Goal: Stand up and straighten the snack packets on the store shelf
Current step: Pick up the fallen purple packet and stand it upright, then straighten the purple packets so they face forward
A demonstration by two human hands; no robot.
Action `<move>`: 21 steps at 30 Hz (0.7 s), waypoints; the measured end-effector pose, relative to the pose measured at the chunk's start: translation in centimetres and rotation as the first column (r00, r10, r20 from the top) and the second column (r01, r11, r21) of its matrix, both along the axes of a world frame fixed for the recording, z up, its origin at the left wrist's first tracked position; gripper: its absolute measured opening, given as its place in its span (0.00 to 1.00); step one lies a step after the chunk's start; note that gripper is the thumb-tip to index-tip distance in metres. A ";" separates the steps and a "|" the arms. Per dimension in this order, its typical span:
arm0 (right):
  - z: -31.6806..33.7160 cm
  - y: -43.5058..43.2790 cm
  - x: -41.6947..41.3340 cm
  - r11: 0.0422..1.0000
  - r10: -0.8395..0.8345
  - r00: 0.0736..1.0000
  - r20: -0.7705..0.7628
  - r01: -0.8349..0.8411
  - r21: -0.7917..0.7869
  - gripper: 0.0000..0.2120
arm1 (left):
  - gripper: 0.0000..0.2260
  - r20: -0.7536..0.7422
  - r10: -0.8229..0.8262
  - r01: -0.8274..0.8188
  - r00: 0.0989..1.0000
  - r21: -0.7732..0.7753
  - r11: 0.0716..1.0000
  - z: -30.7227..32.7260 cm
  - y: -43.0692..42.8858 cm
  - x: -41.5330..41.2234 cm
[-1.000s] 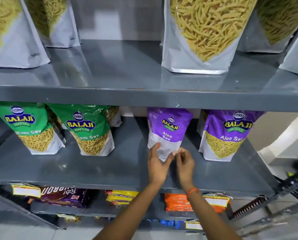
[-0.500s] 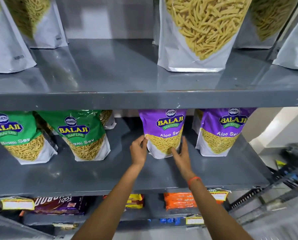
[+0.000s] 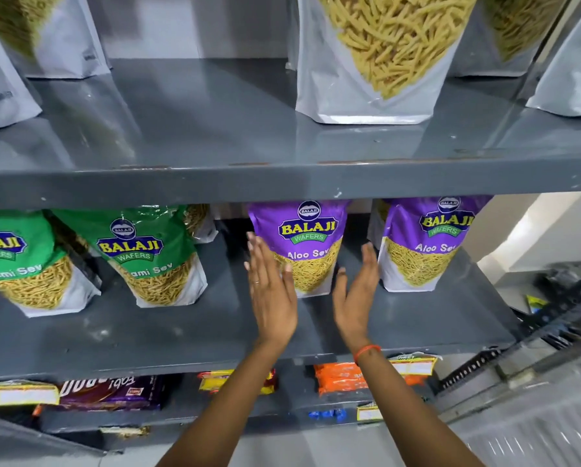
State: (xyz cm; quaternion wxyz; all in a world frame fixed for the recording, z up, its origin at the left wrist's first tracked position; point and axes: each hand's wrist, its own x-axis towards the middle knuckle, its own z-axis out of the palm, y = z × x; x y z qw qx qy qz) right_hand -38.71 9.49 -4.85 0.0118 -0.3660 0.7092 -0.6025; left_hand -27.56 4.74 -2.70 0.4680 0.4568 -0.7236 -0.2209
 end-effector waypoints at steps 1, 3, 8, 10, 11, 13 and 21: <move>0.8 0.3 -0.6 0.998 -0.038 0.997 -0.071 0.034 -0.046 0.25 | 0.27 0.019 -0.038 0.040 0.999 -0.080 0.996 0.4 1.1 -0.8; 1.9 1.2 -2.2 0.993 -0.077 0.981 -0.180 0.060 -0.100 0.24 | 0.24 0.027 -0.229 0.230 0.973 -0.131 0.964 0.9 3.0 -3.0; 0.4 5.4 -10.1 0.973 -0.204 0.978 -0.041 0.198 -0.118 0.34 | 0.34 -0.031 -0.467 0.463 0.884 0.200 0.864 -0.6 3.9 -10.9; -1.4 6.5 -14.8 0.989 -0.143 0.984 0.108 0.139 0.040 0.45 | 0.42 -0.034 -0.494 0.463 0.869 0.411 0.786 -1.4 2.6 -13.4; -2.0 6.9 -17.1 0.993 -0.029 0.983 0.183 0.008 0.117 0.47 | 0.43 -0.032 -0.519 0.465 0.854 0.494 0.734 -1.7 1.9 -14.4; -2.2 7.5 -20.7 0.918 0.245 0.924 0.293 -0.318 0.237 0.35 | 0.37 -0.098 -0.587 0.518 0.804 0.602 0.608 -2.1 1.3 -15.8; -2.9 14.9 -22.3 0.821 0.445 0.826 0.345 -0.530 0.210 0.25 | 0.23 -0.151 -0.433 0.426 0.889 0.622 0.657 -5.7 8.3 -15.8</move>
